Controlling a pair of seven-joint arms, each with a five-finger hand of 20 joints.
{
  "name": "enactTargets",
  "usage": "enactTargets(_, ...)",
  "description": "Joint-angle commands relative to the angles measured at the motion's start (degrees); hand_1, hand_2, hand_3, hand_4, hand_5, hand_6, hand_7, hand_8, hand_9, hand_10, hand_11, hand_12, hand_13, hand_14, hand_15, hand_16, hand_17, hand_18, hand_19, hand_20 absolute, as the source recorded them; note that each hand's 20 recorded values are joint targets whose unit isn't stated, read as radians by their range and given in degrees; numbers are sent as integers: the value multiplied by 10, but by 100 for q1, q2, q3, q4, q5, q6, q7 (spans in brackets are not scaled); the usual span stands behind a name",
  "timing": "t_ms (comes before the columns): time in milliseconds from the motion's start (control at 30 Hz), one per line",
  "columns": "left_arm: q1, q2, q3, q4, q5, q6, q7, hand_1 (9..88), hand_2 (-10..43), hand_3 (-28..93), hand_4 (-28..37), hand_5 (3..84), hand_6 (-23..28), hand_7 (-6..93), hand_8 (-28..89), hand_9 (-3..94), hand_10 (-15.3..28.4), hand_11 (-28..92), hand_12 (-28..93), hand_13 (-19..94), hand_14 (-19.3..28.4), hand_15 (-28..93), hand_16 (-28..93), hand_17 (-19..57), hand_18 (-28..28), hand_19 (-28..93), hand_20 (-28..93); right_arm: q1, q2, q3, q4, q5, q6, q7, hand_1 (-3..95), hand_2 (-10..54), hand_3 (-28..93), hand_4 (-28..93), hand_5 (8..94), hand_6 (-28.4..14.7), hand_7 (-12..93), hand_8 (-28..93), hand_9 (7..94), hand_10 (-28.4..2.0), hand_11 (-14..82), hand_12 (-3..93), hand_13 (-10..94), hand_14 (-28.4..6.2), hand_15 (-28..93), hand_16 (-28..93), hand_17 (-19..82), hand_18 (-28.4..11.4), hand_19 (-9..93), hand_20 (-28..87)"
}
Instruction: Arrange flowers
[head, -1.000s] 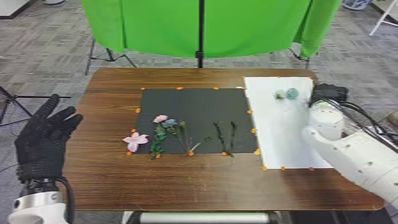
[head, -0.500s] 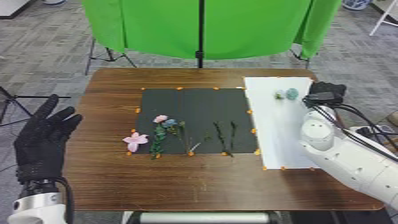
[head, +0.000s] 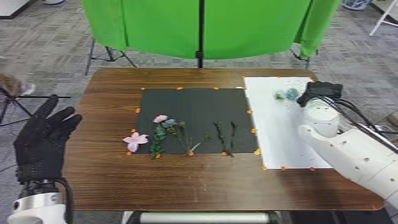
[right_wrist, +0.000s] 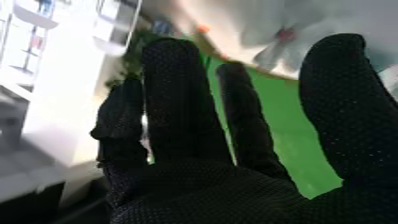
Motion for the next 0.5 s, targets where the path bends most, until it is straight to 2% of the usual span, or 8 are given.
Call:
enactTargets(33, 56, -41, 1, -1, 12, 38, -41, 251, 79, 741, -223, 355, 86, 138, -81, 339, 201, 350, 152, 240, 245, 639, -88, -74, 208, 488, 353, -180, -137, 41, 28, -89, -52, -56, 361, -95, 806, -282, 537, 27, 151, -136, 597, -142, 322, 140, 540, -109, 750, 66, 214, -253, 862, 452)
enactTargets(100, 75, 2, 23, -7, -54, 58, 43, 251, 79, 741, -223, 355, 86, 138, -81, 339, 201, 350, 153, 240, 245, 639, -88, -73, 208, 488, 353, -182, -71, -129, 66, -182, 465, -106, 406, -95, 778, -282, 634, 41, 169, -121, 698, -105, 295, 171, 617, -79, 712, 103, 232, -242, 860, 456)
enactTargets(167, 77, -51, 13, -7, 9, 38, -12, 251, 80, 740, -223, 355, 86, 138, -81, 339, 201, 350, 153, 240, 245, 639, -88, -74, 208, 488, 353, -219, 9, -190, 6, -238, 693, -146, 492, -95, 689, -282, 778, 43, 172, -42, 839, -65, 187, 283, 703, -48, 677, 146, 266, -228, 875, 451)
enactTargets(200, 124, -14, 17, -25, -40, 70, 62, 251, 79, 741, -223, 355, 86, 138, -81, 339, 201, 349, 153, 241, 245, 639, -88, -74, 208, 488, 353, -158, 48, -321, -2, -238, 874, -137, 506, -95, 677, -282, 802, 44, 171, -29, 861, -59, 174, 298, 720, -43, 672, 152, 272, -225, 879, 450)
enactTargets(233, 130, -10, 11, -31, -44, 72, 41, 251, 79, 741, -223, 355, 86, 138, -81, 339, 201, 349, 153, 241, 245, 639, -88, -74, 208, 488, 353, -146, 77, -365, -30, -270, 1003, -112, 534, -95, 651, -282, 839, 47, 168, -15, 898, -50, 171, 309, 752, -34, 663, 164, 288, -219, 889, 444)
enactTargets(300, 165, -12, -7, -52, -50, 92, 55, 251, 79, 741, -224, 355, 86, 138, -82, 339, 201, 349, 153, 240, 245, 638, -88, -74, 208, 488, 353, -14, 156, -527, -136, -210, 1180, -36, 564, -95, 622, -283, 873, 51, 162, -6, 928, -42, 188, 303, 793, -23, 650, 176, 310, -211, 906, 430)
enactTargets(400, 258, 63, -42, -91, -126, 142, 186, 251, 80, 741, -224, 355, 86, 137, -82, 339, 200, 349, 153, 240, 245, 639, -88, -74, 208, 487, 353, 151, 150, -598, -333, -92, 1530, 59, 579, -95, 619, -283, 896, 43, 160, 0, 937, -39, 213, 283, 829, -17, 636, 183, 331, -208, 919, 424)
enactTargets(500, 265, 16, -88, -111, -93, 133, 155, 251, 80, 740, -224, 356, 86, 137, -82, 339, 201, 349, 153, 241, 245, 639, -88, -74, 208, 487, 353, 245, 188, -611, -713, 17, 1927, 32, 578, -95, 635, -283, 903, 33, 154, 6, 937, -40, 227, 273, 841, -17, 629, 188, 340, -208, 924, 420)
